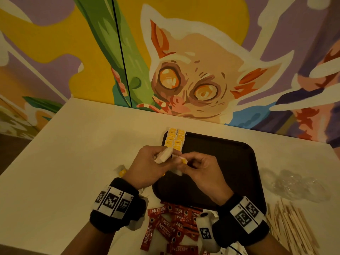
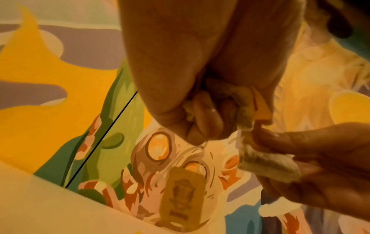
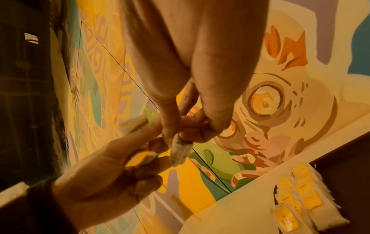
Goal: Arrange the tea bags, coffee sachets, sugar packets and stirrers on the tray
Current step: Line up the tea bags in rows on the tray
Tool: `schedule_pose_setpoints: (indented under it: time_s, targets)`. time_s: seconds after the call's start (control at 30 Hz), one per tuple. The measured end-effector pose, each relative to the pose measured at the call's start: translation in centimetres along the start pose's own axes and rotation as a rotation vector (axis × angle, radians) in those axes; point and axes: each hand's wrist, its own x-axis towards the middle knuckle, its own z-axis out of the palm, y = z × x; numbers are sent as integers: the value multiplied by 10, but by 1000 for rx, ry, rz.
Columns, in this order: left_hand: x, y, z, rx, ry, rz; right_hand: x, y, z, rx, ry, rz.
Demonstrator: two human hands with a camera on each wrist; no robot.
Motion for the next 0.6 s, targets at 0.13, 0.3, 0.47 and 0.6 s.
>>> schedule_pose_setpoints:
  time_s: [0.13, 0.3, 0.47, 0.6]
  targets:
    - [2, -4, 0, 97, 43, 111, 0, 7, 0, -2, 13, 30]
    - [1, -17, -1, 197, 43, 119, 1, 23, 5, -64, -88, 106]
    - [1, -26, 0, 171, 72, 47, 6, 35, 11, -57, -105, 128]
    - [4, -34, -1, 89, 188, -162, 19, 60, 13, -86, -72, 176]
